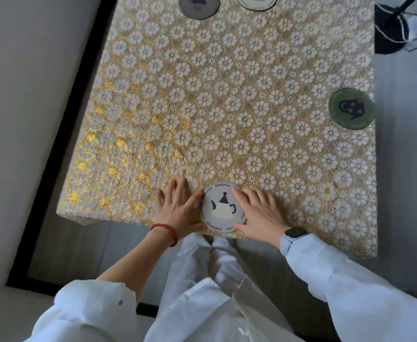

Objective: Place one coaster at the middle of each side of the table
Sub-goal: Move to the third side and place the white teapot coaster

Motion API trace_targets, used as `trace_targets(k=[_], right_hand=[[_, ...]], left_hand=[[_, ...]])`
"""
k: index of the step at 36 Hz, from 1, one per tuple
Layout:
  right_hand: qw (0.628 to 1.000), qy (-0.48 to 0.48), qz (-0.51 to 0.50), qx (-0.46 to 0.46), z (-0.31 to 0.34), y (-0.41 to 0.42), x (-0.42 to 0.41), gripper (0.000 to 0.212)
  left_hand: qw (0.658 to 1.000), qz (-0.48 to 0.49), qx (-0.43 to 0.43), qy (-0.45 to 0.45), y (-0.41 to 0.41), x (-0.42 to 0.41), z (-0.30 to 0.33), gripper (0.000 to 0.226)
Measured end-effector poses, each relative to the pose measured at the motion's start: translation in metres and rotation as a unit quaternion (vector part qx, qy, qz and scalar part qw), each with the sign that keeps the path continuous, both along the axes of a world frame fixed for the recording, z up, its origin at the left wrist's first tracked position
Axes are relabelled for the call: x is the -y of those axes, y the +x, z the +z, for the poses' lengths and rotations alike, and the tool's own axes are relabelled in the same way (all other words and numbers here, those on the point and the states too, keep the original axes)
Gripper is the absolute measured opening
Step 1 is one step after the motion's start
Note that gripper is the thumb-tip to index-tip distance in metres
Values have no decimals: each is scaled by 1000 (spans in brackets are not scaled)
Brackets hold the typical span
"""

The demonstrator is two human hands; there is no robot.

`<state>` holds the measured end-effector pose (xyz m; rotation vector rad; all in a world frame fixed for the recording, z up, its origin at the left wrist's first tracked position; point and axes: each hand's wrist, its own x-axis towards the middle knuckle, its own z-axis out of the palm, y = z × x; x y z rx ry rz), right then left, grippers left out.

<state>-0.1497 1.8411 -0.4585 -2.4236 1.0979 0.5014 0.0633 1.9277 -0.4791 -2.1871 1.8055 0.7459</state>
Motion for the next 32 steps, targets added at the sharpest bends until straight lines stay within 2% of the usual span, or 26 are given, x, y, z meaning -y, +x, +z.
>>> trace_targets(k=[3,6,11,19,23,28,32], right_hand=[[998,-32,-54,-2,13,19,8,73],[996,-50,-73,7,27,48,19,56],[995,-15,-68,70,53,130,32,40],[989,12,-54,136,90,309,25,33],[983,46,-92,152,99,402,1,34],[977,64,-132,153,101,502,-20,35],[975,58,-154,150,102,557,-20,34]], left_hand=[[999,-5,-34,39,7,7,13,98],[994,19,-94,55,30,17,29,81],[992,94,-77,-27,101,32,63,58],[973,161,3,-163,278,14,112,34],[963,177,-4,-204,369,-24,129,31],[964,183,7,-191,472,-58,137,32],[974,164,13,-153,532,-48,138,32]])
